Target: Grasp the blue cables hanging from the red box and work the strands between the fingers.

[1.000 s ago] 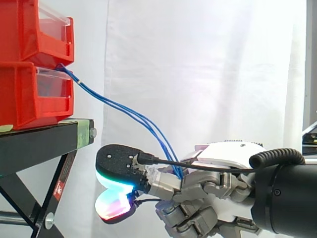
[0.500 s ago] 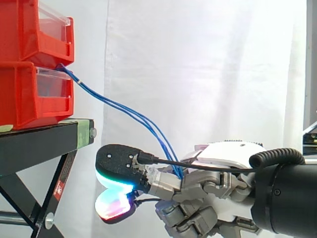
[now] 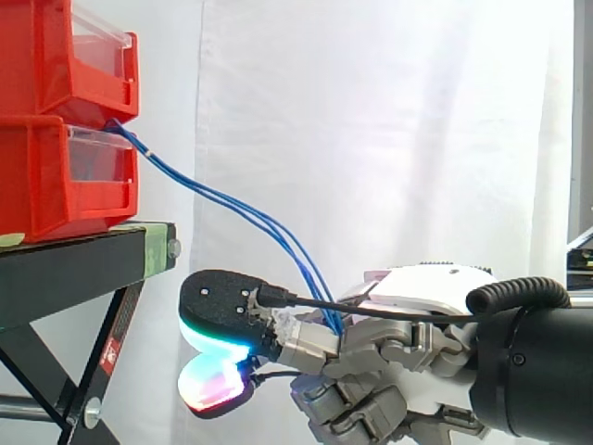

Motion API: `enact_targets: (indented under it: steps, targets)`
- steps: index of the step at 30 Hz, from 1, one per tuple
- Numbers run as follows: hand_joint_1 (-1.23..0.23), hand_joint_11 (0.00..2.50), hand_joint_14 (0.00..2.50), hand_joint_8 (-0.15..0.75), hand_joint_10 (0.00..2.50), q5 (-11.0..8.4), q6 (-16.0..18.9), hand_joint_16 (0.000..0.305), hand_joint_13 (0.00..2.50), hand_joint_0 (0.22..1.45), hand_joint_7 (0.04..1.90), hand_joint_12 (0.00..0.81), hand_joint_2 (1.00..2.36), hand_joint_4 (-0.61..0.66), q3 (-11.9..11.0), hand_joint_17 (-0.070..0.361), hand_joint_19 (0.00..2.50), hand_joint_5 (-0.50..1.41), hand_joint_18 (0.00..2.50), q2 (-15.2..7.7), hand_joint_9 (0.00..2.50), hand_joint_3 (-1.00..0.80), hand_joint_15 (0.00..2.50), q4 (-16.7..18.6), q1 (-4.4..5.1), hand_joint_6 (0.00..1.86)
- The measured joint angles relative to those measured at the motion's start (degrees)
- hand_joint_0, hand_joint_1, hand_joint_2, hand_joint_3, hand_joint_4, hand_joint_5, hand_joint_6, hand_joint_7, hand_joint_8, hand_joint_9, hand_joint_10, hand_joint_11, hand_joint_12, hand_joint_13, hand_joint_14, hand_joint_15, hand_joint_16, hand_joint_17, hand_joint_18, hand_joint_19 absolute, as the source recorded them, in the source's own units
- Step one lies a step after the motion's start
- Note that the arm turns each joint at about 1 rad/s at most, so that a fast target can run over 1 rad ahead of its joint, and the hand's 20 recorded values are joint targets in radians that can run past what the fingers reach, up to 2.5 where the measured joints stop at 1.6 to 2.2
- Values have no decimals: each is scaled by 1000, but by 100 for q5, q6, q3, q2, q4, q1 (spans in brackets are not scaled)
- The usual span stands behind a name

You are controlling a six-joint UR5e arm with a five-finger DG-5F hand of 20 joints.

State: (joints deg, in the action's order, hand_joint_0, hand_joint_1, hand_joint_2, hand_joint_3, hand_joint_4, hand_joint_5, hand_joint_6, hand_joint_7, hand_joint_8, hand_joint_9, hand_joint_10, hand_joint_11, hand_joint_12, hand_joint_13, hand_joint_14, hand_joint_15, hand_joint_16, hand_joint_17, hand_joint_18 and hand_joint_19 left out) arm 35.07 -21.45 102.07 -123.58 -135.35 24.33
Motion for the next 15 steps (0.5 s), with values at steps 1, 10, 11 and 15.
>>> enact_targets:
  steps: [1, 10, 11, 15]
  targets:
    - [-521, 2500, 2500, 439, 2500, 0, 0, 56, 1472, 768, 1012, 486, 1000, 221, 0, 125, 833, -141, 1788, 0, 1051, -1000, 1590, 0, -1, 11]
    - [-519, 2500, 2500, 439, 2500, 0, 0, 56, 1472, 770, 1020, 486, 1000, 227, -2, 125, 833, -143, 1788, 0, 1051, -1000, 1590, 0, 1, 11]
    - [-518, 2500, 2500, 439, 2500, 0, 0, 56, 1472, 771, 1016, 486, 1000, 228, -1, 125, 833, -143, 1788, 0, 1051, -1000, 1590, 0, 1, 11]
    - [-518, 2500, 2500, 439, 2500, 0, 0, 56, 1472, 770, 1022, 486, 1000, 235, 0, 125, 833, -137, 1788, 0, 1051, -1000, 1590, 0, 1, 11]
